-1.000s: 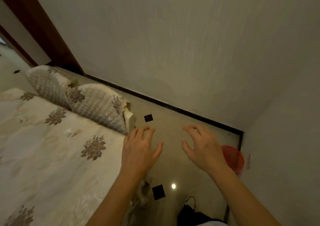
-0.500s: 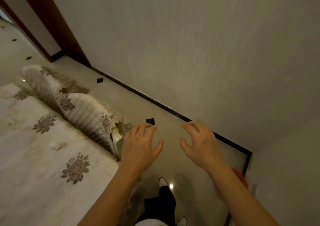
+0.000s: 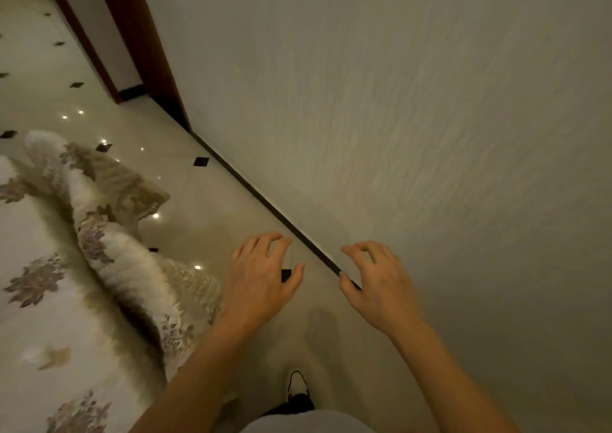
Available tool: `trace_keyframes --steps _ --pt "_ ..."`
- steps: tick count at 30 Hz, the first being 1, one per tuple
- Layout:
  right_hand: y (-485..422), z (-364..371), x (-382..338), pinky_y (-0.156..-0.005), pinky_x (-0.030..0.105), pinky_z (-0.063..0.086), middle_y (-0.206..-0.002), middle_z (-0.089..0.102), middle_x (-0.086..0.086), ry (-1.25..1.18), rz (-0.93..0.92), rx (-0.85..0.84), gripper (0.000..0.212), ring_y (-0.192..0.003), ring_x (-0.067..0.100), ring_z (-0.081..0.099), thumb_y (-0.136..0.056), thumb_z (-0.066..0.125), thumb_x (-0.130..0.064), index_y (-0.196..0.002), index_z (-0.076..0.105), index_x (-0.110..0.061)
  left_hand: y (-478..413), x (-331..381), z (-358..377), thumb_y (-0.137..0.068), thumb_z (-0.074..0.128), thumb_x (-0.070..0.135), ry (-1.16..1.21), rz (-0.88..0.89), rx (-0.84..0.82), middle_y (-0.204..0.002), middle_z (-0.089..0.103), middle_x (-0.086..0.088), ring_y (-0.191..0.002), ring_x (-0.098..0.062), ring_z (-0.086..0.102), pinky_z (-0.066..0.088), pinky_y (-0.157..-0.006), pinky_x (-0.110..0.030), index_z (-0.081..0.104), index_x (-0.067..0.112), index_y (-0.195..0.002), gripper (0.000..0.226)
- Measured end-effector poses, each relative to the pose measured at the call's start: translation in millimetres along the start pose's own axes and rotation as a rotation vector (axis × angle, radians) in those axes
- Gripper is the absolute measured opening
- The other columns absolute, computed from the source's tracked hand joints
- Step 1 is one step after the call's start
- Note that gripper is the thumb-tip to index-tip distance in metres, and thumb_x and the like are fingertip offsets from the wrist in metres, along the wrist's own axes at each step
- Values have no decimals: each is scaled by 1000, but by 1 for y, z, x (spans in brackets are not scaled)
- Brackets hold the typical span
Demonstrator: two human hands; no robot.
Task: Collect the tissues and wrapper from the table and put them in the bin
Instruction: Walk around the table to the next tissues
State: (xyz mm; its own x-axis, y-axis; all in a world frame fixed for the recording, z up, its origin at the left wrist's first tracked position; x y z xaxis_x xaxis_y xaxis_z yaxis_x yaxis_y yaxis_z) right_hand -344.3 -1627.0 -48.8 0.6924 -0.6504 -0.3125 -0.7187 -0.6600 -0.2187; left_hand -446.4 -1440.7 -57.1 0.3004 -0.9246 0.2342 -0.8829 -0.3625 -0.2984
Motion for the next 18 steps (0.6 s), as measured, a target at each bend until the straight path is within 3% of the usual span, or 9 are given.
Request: trace_keyframes --steps 6,11,18 --pt "-86 29 17 -82 38 51 -113 64 6 -41 -43 -52 42 -103 24 60 -85 64 -32 -123 64 -16 -70 -34 19 -86 51 53 -14 -89 -18 -120 64 -1 -110 -21 58 49 -90 -40 62 21 -121 50" --pt "-148 51 19 -80 36 52 -110 65 5 -93 -107 -90 38 -99 23 61 -84 66 -29 -119 66 -14 -108 -62 39 -88 48 58 -54 -183 -81 -124 60 5 -114 -15 53 46 -96 -36 57 27 -125 49" --pt "-263 89 15 -85 38 52 -115 63 4 -157 -232 -173 39 -106 22 58 -85 66 -28 -122 64 -16 -171 -107 51 -87 49 56 -116 -335 -73 -124 61 2 -114 -17 55 47 -94 -37 58 24 -125 51"
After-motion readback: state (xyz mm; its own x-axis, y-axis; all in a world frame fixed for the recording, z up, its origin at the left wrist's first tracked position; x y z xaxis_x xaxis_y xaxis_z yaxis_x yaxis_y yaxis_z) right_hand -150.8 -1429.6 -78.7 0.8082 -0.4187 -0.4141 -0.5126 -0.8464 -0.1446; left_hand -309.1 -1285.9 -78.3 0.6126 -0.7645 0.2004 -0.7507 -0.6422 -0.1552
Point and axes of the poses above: each hand's wrist, its own y-axis away from the middle knuckle, its own z-axis out of the palm, x = y × z, the point moved 3 cm from there along -y, towards the middle knuckle
